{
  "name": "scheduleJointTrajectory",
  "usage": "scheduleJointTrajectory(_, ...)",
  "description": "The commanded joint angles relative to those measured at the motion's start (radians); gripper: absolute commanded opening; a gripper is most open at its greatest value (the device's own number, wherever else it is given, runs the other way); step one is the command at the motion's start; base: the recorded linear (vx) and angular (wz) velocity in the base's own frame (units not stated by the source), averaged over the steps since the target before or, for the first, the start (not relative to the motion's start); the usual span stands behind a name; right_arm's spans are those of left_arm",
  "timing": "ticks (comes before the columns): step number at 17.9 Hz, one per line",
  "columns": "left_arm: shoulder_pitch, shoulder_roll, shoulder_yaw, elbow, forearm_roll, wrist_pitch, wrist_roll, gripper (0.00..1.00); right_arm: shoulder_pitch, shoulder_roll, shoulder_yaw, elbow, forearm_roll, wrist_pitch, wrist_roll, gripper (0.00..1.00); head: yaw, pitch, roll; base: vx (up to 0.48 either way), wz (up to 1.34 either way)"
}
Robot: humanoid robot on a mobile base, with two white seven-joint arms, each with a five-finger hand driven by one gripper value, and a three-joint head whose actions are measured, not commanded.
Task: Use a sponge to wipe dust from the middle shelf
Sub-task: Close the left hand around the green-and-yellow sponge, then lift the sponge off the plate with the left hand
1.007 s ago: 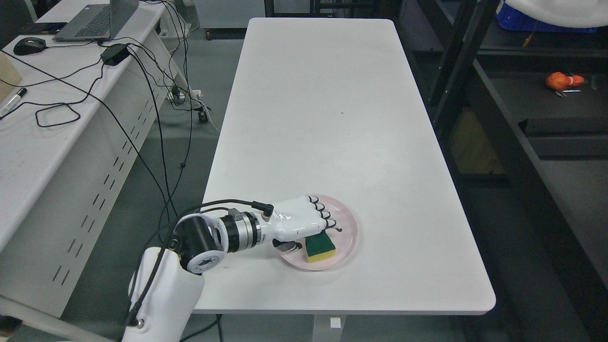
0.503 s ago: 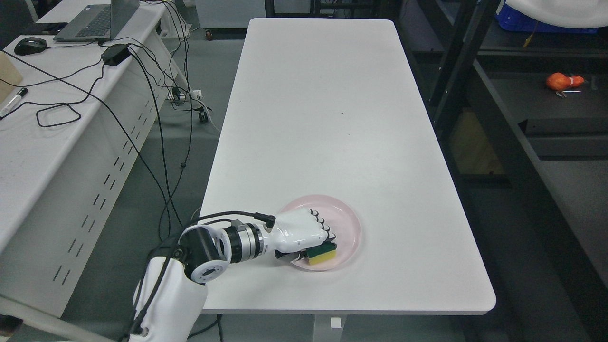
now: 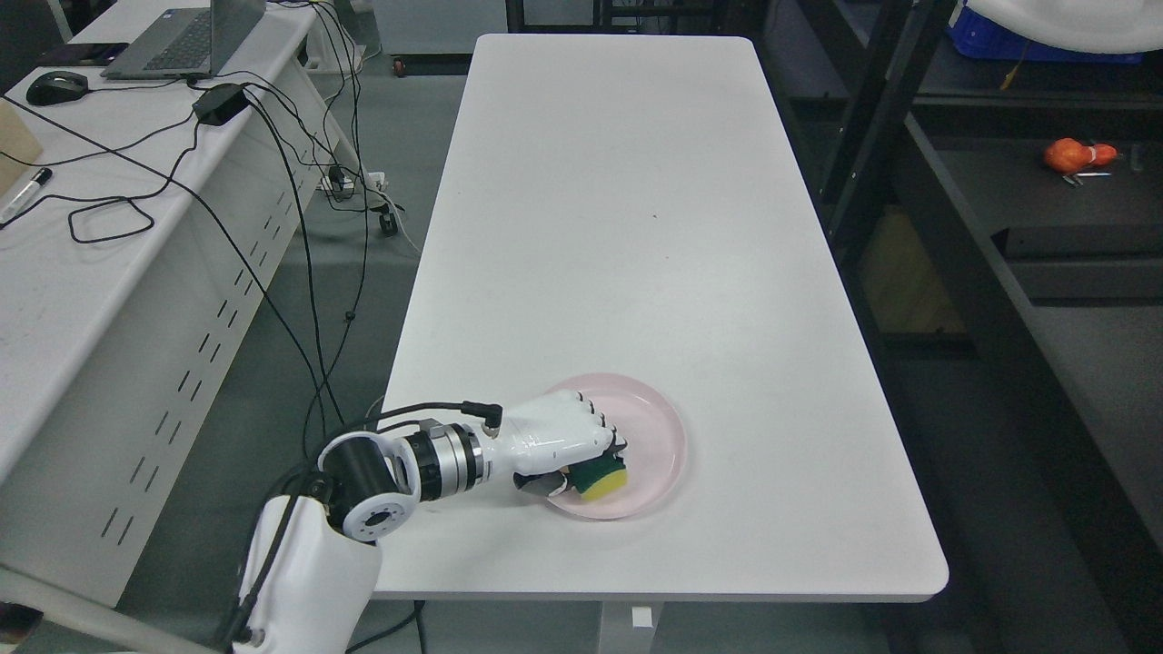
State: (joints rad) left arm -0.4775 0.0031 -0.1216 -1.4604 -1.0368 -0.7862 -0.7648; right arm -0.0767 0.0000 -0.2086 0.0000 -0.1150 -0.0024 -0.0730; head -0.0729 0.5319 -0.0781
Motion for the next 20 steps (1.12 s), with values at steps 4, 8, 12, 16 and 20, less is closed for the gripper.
scheduleJointTrajectory(4,0.000,0.014,0.112,-0.012,0.221,0.001,-0.008,0.00,0.000,-0.017,0.000,-0.017,0.000,0.073,0.001,1.00,0.0000,0.000,0.000,0.000,0.00)
scheduleJointTrajectory(8,-0.041,0.014,0.132,-0.073,0.305,0.001,-0.005,0.00,0.000,-0.017,0.000,-0.017,0.000,0.073,0.001,1.00,0.0000,0.000,0.000,0.000,0.00)
scheduleJointTrajectory(12,-0.066,0.014,0.128,-0.124,0.475,0.001,-0.004,0.00,0.000,-0.017,0.000,-0.017,0.000,0.073,0.001,1.00,0.0000,0.000,0.000,0.000,0.00)
scheduleJointTrajectory(16,-0.061,0.014,0.119,-0.129,0.526,0.001,0.002,0.00,0.000,-0.017,0.000,-0.017,0.000,0.073,0.001,1.00,0.0000,0.000,0.000,0.000,0.00)
scheduleJointTrajectory(20,-0.061,0.014,0.111,-0.129,0.547,0.001,0.005,0.00,0.000,-0.017,0.000,-0.017,0.000,0.073,-0.001,1.00,0.0000,0.000,0.000,0.000,0.00)
